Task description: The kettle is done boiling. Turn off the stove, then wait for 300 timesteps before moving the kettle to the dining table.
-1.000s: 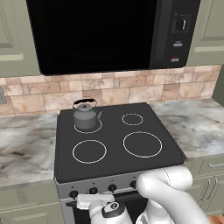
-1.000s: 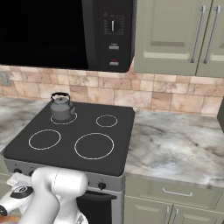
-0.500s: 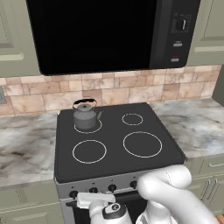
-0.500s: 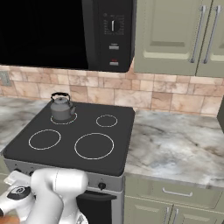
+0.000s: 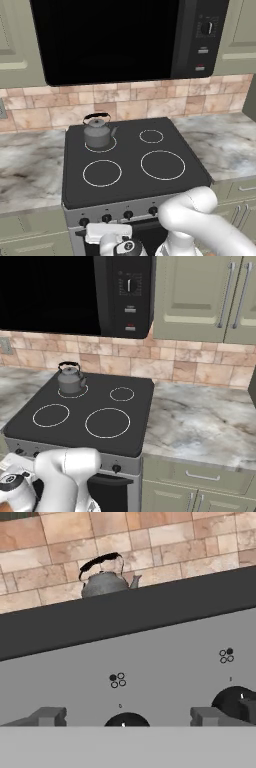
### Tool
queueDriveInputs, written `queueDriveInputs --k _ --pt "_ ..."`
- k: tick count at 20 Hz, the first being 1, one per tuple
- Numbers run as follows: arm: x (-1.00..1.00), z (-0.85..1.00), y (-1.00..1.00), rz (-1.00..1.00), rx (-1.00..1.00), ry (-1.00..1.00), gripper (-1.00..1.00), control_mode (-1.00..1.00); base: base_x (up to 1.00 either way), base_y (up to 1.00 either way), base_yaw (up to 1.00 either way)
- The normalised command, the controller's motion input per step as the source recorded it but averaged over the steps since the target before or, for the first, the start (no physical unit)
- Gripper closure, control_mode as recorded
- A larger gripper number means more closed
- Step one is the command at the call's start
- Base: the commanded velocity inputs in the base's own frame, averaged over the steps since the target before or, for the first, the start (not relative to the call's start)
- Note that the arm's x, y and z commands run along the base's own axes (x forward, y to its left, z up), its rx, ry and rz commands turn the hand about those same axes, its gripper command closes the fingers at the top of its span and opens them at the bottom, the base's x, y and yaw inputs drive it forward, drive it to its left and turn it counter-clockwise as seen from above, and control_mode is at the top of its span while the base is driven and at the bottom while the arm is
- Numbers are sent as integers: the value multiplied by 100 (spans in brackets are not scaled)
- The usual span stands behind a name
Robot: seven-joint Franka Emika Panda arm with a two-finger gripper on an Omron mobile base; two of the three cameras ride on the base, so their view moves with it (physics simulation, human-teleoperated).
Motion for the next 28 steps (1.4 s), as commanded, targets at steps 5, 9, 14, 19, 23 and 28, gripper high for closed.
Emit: queueDriveInputs --k 5,9,14,19,23,28 --pt "-20 23 0 -7 5 -7 -100 -100 0 0 0" --pt "-8 37 0 -5 5 -4 -100 -100 0 0 0" --pt "-2 38 0 -4 7 -2 -100 -100 0 0 0" --pt "-3 36 0 -5 7 -4 -100 -100 0 0 0" --pt "-7 44 0 -7 6 -7 -100 -100 0 0 0" --pt "-8 52 0 -8 7 -9 -100 -100 0 0 0"
